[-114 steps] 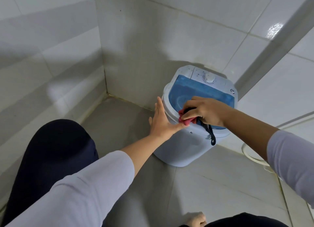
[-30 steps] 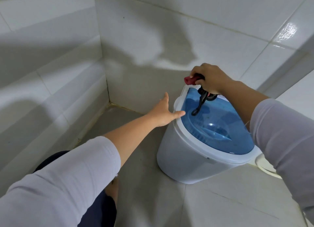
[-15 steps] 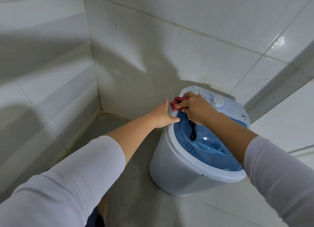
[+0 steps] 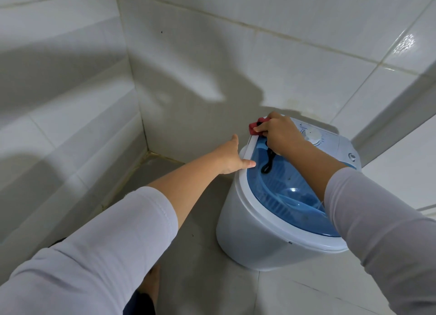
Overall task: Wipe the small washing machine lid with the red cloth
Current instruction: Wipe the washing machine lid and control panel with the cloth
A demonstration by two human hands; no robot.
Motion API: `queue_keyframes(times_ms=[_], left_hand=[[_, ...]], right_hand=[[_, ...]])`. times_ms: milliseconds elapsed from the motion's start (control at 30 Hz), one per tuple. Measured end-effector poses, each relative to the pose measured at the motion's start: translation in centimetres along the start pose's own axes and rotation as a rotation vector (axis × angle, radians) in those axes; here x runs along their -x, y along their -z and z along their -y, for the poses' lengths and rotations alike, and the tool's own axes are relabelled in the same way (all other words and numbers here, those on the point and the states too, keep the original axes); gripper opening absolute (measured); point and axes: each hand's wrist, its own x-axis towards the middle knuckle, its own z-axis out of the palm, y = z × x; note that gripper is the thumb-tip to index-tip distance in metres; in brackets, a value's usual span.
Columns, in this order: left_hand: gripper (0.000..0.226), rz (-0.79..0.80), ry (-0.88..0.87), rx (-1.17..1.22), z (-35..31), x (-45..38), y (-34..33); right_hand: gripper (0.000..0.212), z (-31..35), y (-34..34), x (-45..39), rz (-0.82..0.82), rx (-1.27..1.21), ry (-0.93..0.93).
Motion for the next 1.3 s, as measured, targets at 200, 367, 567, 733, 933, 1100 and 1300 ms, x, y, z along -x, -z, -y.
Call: queue_keyframes(times_ms=[200, 367, 567, 733, 933, 1100, 1300], left_hand=[[0.1, 0.018, 0.013, -0.045, -0.3, -0.1, 0.3], [0.102, 0.029, 0.011, -0.053, -0.4, -0.2, 0.5], [0.102, 0.025, 0.007, -0.052, -0.4, -0.1, 0.5], [0.103, 0.025, 0.013, -0.048, -0.3, -0.1, 0.4], [0.105, 0.021, 0.026, -0.079, -0.2, 0.0, 0.3], [0.103, 0.01, 0.005, -0.105, -0.3, -0.2, 0.2], [0.101, 0.003, -0.03, -0.132, -0.3, -0.5, 0.2]], right_hand=[[0.05, -0.9, -0.1, -1.6, -0.04, 0.013, -0.047], [0.047, -1.4, 0.3, -2.6, -0.072, 0.08, -0.093], [0.044, -2.0, 0.2, -3.9, -0.078, 0.118, -0.145], [0.046, -2.4, 0.6, -4.5, -0.054, 0.051, -0.215], [0.04, -3.0, 1.7, -4.4, -0.064, -0.026, -0.295], [0.036, -4.8, 5.9, -2.4, -0.101, -0.206, -0.387], [0.035, -7.3, 8.7, -0.4, -0.117, -0.239, -0.43]])
